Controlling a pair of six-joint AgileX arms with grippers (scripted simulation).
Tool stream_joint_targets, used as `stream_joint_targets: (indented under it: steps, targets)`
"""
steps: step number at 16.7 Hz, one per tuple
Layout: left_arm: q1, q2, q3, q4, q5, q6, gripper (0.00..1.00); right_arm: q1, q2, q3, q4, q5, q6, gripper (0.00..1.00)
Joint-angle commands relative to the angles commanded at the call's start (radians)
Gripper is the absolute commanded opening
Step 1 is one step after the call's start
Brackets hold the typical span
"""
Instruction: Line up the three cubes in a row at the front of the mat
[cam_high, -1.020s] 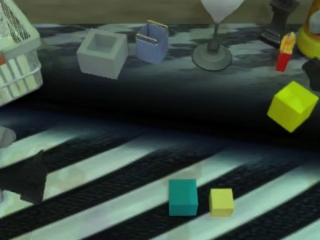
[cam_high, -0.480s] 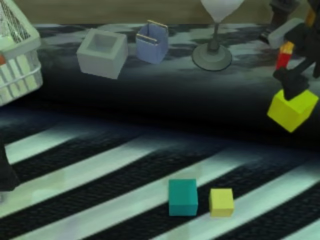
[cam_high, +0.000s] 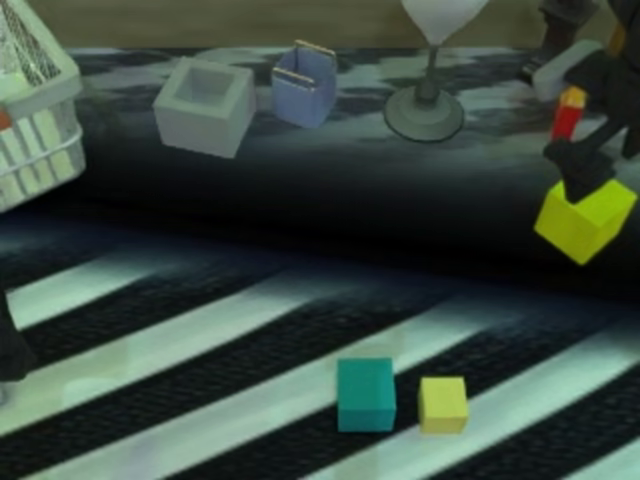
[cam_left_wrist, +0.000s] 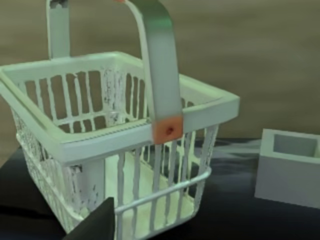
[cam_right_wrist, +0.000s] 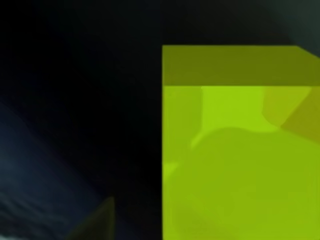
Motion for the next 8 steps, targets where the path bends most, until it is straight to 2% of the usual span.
stream_joint_targets:
  steps: [8]
  targets:
    - [0.0, 0.0, 0.0, 0.0, 0.0, 0.0, 1.0, 0.006, 0.074, -0.194, 0.273, 0.0, 0.002, 1.0]
